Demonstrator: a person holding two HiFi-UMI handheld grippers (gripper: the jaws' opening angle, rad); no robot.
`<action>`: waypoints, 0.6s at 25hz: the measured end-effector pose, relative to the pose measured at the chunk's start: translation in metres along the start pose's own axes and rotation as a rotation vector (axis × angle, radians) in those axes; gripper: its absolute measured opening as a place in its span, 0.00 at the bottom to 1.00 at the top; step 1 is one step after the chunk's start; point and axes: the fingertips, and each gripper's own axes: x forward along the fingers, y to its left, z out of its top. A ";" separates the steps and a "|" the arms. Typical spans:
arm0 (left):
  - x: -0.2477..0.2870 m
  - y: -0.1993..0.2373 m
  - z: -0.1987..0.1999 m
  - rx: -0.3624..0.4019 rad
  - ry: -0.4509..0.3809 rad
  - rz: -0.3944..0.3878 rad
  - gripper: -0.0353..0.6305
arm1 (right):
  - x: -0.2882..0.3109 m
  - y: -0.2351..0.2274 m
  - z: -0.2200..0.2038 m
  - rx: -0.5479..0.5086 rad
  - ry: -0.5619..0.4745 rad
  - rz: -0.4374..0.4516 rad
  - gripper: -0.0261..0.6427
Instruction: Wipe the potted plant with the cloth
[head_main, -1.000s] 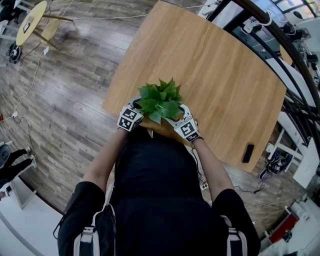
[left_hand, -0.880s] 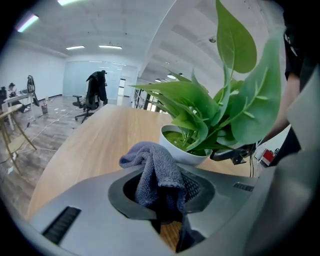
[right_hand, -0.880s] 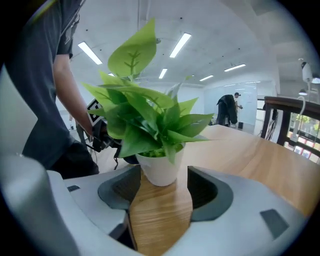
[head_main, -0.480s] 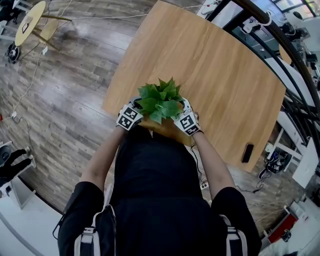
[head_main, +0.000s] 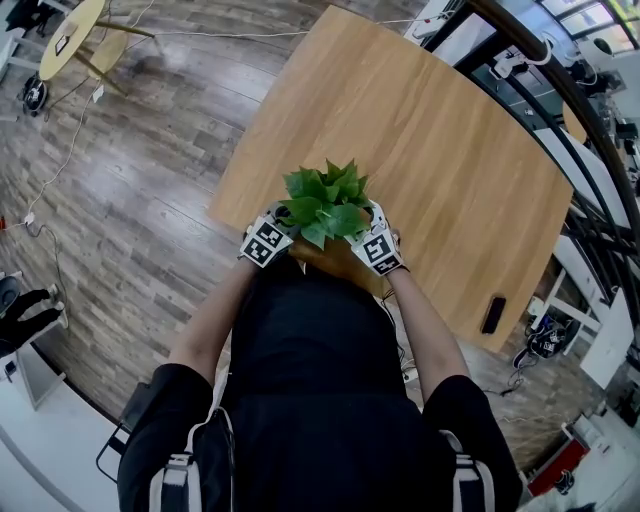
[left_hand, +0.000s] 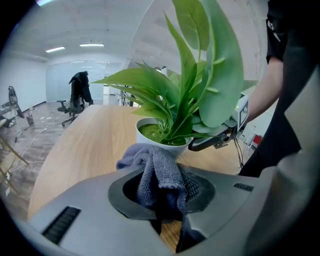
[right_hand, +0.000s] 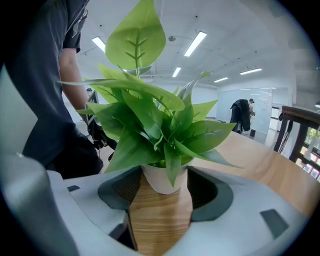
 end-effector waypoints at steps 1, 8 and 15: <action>-0.001 0.003 0.000 -0.002 -0.002 0.014 0.23 | -0.001 0.004 0.000 -0.002 0.001 0.014 0.45; -0.008 0.035 0.001 -0.054 -0.030 0.126 0.23 | -0.010 0.028 -0.008 0.017 0.009 0.066 0.45; -0.001 0.031 0.005 0.017 0.008 0.100 0.23 | 0.002 0.000 0.006 -0.058 0.026 0.045 0.45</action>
